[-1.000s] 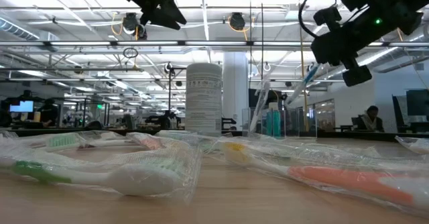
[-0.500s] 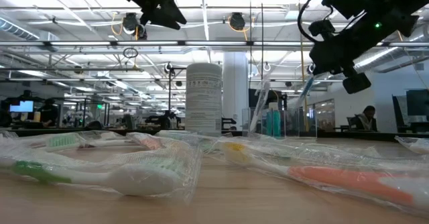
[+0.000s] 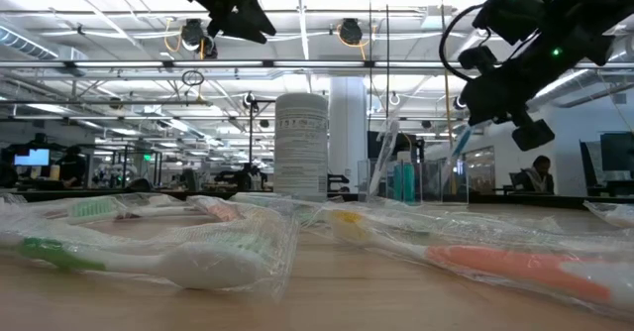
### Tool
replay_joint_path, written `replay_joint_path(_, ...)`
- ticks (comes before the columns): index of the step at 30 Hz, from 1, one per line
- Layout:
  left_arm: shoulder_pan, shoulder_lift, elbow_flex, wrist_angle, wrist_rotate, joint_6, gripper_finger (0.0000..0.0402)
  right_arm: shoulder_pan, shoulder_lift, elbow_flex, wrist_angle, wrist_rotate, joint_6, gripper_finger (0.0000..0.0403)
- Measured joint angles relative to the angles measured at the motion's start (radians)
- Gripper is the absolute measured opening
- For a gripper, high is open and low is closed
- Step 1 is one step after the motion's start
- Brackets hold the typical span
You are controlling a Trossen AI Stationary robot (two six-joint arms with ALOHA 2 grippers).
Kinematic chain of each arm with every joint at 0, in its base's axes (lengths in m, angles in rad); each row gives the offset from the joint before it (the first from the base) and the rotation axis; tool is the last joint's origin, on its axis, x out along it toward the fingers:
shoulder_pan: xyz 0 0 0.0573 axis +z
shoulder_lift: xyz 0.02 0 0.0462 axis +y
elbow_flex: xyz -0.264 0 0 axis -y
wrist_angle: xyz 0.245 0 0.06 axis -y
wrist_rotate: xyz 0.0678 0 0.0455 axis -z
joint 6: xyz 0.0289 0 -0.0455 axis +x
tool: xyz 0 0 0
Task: Pick & Place toothbrushing station
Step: Put the blue toothbrush into the transparent organizer, then put the purple toothbrush into the transparent organizer
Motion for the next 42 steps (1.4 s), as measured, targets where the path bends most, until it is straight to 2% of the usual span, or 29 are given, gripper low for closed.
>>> replay_joint_path(4,0.0,0.0,0.0,0.0,0.0,0.0,0.0209,-0.004,0.0,0.0,0.051,-0.088,0.002,0.0)
replay_joint_path(12,0.0,0.0,0.0,0.0,0.0,0.0,0.0209,-0.004,0.0,0.0,0.27,-0.141,0.07,0.0002)
replay_joint_path(17,0.0,0.0,0.0,0.0,0.0,0.0,0.0209,-0.004,0.0,0.0,0.296,-0.197,0.073,0.0025)
replay_joint_path(27,0.0,0.0,0.0,0.0,0.0,0.0,0.0209,-0.004,0.0,0.0,0.297,-0.197,0.088,0.0087)
replay_joint_path(35,0.0,0.0,0.0,0.013,0.0,-0.004,0.0209,-0.002,0.0,0.0,0.405,-0.21,0.124,0.0098)
replay_joint_path(38,0.0,0.0,0.0,0.013,0.0,-0.019,0.0209,-0.002,0.0,0.0,0.504,-0.297,0.15,0.0097)
replay_joint_path(42,0.0,0.0,0.0,0.014,0.0,-0.021,0.0209,-0.002,0.0,0.0,0.647,-0.505,0.237,0.0094)
